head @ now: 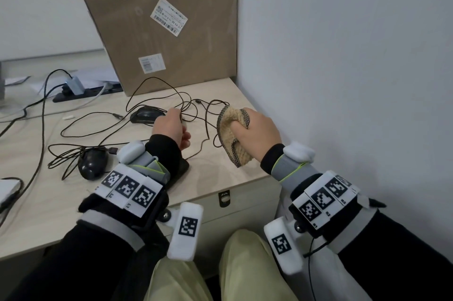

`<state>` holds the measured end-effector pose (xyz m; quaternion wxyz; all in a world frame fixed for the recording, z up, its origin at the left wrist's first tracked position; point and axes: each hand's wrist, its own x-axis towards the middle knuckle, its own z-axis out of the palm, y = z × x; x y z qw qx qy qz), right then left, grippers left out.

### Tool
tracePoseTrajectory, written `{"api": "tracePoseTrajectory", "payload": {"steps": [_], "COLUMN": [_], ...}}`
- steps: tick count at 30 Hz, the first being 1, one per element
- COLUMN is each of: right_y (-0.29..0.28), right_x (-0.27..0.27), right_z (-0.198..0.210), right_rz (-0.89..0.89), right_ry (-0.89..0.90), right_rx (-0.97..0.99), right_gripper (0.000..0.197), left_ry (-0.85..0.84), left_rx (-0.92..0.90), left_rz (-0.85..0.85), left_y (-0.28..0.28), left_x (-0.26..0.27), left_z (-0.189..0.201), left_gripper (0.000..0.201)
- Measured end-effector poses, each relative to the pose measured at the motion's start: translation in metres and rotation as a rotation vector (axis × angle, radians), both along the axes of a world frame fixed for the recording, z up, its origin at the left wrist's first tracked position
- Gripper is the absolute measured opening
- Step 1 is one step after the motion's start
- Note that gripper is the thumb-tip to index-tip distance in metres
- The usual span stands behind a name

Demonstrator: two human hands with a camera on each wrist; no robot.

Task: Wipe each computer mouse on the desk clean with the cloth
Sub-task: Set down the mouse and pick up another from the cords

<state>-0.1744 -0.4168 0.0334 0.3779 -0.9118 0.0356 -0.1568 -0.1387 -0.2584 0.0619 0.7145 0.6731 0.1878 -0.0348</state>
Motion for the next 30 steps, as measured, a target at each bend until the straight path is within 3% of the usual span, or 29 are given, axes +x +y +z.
{"api": "tracePoseTrajectory", "payload": {"steps": [3, 5, 7, 9, 14, 17, 19, 21, 24, 26, 30], "right_y": [0.002, 0.003, 0.004, 0.005, 0.004, 0.005, 0.008, 0.009, 0.009, 0.008, -0.005], "right_x": [0.002, 0.003, 0.004, 0.006, -0.002, -0.009, -0.010, -0.011, -0.011, -0.011, -0.004], "right_z": [0.002, 0.003, 0.003, 0.002, 0.006, 0.007, 0.007, 0.008, 0.007, 0.007, 0.011], "right_rz": [-0.013, -0.005, 0.017, 0.038, 0.071, 0.096, 0.120, 0.153, 0.178, 0.163, 0.123], "right_ry": [-0.004, 0.002, 0.029, 0.061, 0.102, 0.069, 0.045, 0.060, 0.060, 0.027, -0.069], "right_rx": [-0.021, -0.045, -0.098, -0.178, -0.220, -0.289, -0.398, -0.488, -0.511, -0.493, -0.561], "right_gripper": [0.018, 0.018, 0.018, 0.019, 0.044, 0.052, 0.049, 0.036, 0.027, 0.030, 0.038], "left_ry": [-0.162, -0.239, -0.222, -0.190, -0.225, -0.144, -0.070, -0.016, -0.007, -0.049, -0.137], "left_rx": [0.041, 0.091, 0.146, 0.172, 0.176, 0.114, 0.098, 0.204, 0.369, 0.352, 0.292], "left_rz": [-0.075, -0.250, -0.460, -0.554, -0.431, -0.326, -0.314, -0.388, -0.552, -0.596, -0.445], "left_y": [-0.006, -0.013, -0.022, -0.028, -0.029, -0.030, -0.029, -0.026, -0.016, -0.007, 0.014], "left_x": [-0.011, -0.022, -0.033, -0.038, -0.033, -0.028, -0.024, -0.019, -0.011, -0.005, 0.007], "left_z": [0.009, 0.016, 0.023, 0.025, 0.021, 0.024, 0.028, 0.028, 0.025, 0.023, 0.021], "left_gripper": [0.038, 0.048, 0.047, 0.039, 0.016, 0.021, 0.027, 0.026, 0.016, 0.015, 0.018]}}
